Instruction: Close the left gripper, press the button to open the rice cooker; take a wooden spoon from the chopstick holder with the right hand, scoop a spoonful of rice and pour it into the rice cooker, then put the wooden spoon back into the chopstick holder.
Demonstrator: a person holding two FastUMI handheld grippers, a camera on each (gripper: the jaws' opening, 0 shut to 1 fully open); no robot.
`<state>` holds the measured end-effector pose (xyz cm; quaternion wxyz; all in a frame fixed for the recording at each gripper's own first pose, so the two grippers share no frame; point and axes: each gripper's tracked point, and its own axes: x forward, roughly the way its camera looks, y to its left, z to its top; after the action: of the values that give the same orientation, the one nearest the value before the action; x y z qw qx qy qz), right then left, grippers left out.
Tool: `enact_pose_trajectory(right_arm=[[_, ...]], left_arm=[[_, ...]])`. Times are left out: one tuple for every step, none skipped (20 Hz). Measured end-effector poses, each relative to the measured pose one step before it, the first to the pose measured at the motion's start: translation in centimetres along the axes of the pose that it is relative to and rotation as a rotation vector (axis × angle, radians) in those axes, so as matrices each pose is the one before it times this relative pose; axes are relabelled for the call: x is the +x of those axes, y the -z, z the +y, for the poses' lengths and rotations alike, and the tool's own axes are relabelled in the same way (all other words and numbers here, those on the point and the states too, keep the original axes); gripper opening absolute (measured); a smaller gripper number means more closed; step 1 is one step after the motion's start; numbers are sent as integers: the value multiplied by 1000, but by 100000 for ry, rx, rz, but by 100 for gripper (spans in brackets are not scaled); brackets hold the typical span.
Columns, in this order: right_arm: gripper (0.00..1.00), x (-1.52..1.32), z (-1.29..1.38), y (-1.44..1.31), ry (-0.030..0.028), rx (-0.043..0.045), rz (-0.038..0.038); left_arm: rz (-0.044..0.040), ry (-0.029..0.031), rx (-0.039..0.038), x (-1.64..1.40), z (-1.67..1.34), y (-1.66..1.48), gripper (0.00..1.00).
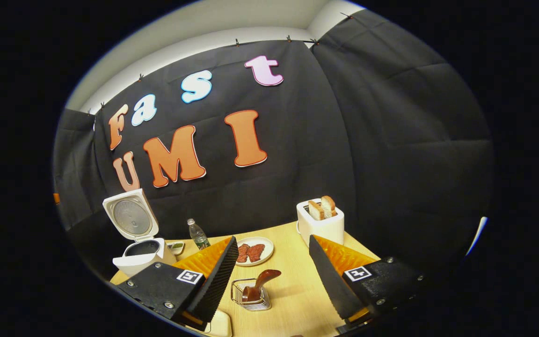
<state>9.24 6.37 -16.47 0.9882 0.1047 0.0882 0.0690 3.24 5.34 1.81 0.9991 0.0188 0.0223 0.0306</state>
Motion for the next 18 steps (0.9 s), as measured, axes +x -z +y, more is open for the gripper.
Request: enact_pose_trajectory(right_arm=[[95, 827, 89, 1074, -908, 1125, 1675], [95, 915, 215, 1205, -1254, 1520, 2410], [95, 933, 250, 1336, -1144, 2146, 3210], [95, 918, 131, 1158, -1034, 2496, 2909], [95, 885, 29, 968, -702, 2539, 1899], [95, 781, -159, 782, -306, 1992, 1045], [95, 810, -313, 659, 734, 1003, 734], [95, 882, -419, 696, 893, 316, 530], [95, 820, -250, 680, 568, 401, 1016], [95, 662, -134, 612, -26, 1117, 1171], [95, 616, -85, 622, 6, 1821, 1722], [95, 675, -109, 944, -81, 2576, 2546], [95, 453, -18, 642, -247, 2515, 1752], [95, 268, -46, 658, -124, 2945, 1194], [94, 332, 116, 350, -761, 2546, 390], [91, 99, 160, 193, -648, 2115, -22], [88, 327, -102, 141, 566, 1614, 381], [77, 407, -1, 242, 908, 1110, 970]], left_arm=[[-739, -1389, -792, -465, 458, -294, 39], [-803, -1033, -830, -629, 502, -589, 37], [-944, -645, -778, -430, 461, -174, 48], [-759, -1215, -258, -443, 415, -375, 59], [-892, -1603, 403, -243, 757, -172, 70], [-950, -1949, 702, -273, 592, -333, 82], [-859, -2104, 879, -317, 738, -234, 85], [-620, -2612, 630, -232, 820, -223, 89], [-880, -3243, 316, -1, 845, -236, 92], [-794, -2780, 296, 34, 783, -242, 96], [-4, -2779, 388, -94, 522, 162, 99], [182, -1858, 363, 47, 636, 6, 99], [310, -1210, 162, -123, 298, 109, 99], [246, -737, -25, -3, 111, 190, 99], [334, -307, 27, 23, 27, 70, 99], [333, -402, 177, 114, -12, 189, 99], [552, -947, 279, 33, 407, 213, 99], [-60, -602, 121, 90, 122, 36, 99]])
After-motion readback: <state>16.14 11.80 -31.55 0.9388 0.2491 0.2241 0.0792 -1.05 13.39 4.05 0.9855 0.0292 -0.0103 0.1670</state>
